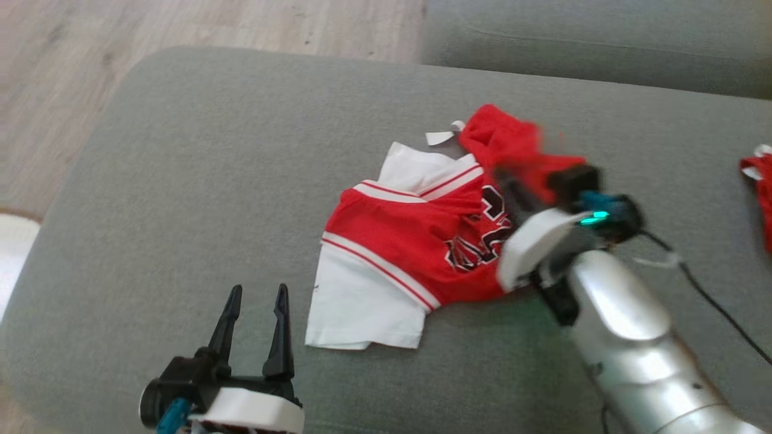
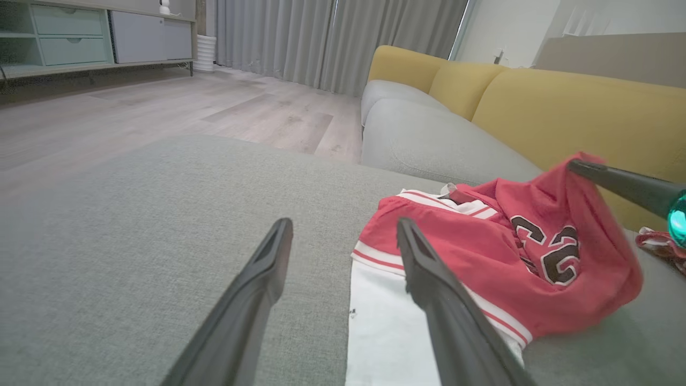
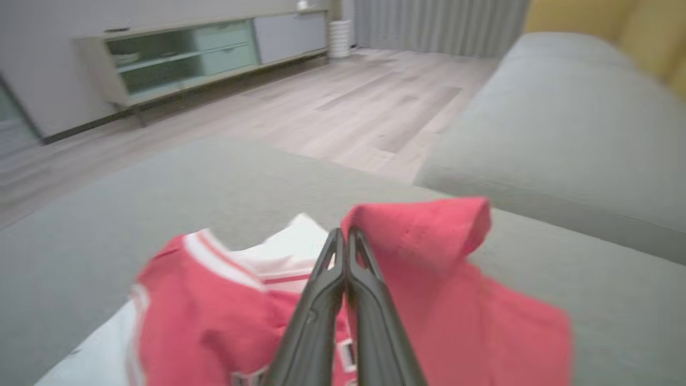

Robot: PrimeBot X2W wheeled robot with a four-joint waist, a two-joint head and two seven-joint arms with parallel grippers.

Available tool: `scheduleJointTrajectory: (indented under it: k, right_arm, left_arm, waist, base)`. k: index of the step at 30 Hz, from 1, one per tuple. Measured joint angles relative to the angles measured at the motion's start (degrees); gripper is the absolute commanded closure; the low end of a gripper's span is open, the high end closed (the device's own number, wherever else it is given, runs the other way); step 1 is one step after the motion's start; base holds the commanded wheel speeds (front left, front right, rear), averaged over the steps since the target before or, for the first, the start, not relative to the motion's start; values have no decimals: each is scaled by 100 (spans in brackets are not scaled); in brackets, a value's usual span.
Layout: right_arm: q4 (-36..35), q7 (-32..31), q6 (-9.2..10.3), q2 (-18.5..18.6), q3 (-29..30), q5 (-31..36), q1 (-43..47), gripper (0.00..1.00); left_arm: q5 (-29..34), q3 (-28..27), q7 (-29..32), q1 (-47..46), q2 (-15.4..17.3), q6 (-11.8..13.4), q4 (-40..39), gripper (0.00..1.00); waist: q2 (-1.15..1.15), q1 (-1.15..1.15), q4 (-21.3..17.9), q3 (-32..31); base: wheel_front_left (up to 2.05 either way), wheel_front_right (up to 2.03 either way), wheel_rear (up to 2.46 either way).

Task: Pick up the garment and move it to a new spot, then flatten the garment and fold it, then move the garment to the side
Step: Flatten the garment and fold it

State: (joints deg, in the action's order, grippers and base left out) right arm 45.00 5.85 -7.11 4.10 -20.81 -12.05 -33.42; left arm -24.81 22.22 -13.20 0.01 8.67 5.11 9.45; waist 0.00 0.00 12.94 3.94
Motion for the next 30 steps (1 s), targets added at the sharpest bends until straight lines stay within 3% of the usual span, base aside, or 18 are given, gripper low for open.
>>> scheduleJointTrajectory:
  k: [4,5,6,7,13,23,30]
  right_arm:
    - [-338,-296,0,-46,-989,-511,45,100]
    - [-368,-322,0,-56,-1096,-583,74,65]
    - [-369,-352,0,-52,-1195,-634,109,7]
    - [-367,-353,0,-51,-1273,-692,142,0]
    - [-360,-324,0,-49,-1367,-809,115,0]
    - [142,-469,0,0,-142,104,-163,0]
    - [603,-851,0,29,52,612,-569,0]
  left_arm:
    - [-2,-3,-3,-44,-3,0,9,0]
    - [-2,-4,-7,-59,-3,0,19,0]
    - [-3,-5,-8,-80,-7,0,30,0]
    - [-14,-7,-18,-93,-9,0,40,0]
    - [-52,-30,-57,-93,-31,2,67,0]
    - [-52,-34,-102,-96,-104,18,62,0]
    - [-52,-36,-109,-227,-201,-45,138,0]
  waist:
    - [0,0,194,89]
    - [0,0,233,114]
    - [0,0,264,139]
    - [0,0,287,163]
    - [0,0,261,212]
    - [0,0,159,275]
    - [0,1,362,465]
  base:
    - [0,0,0]
    - [0,0,0]
    - [0,0,0]
    - [0,0,0]
    - [0,0,0]
    - [0,0,0]
    - [0,0,0]
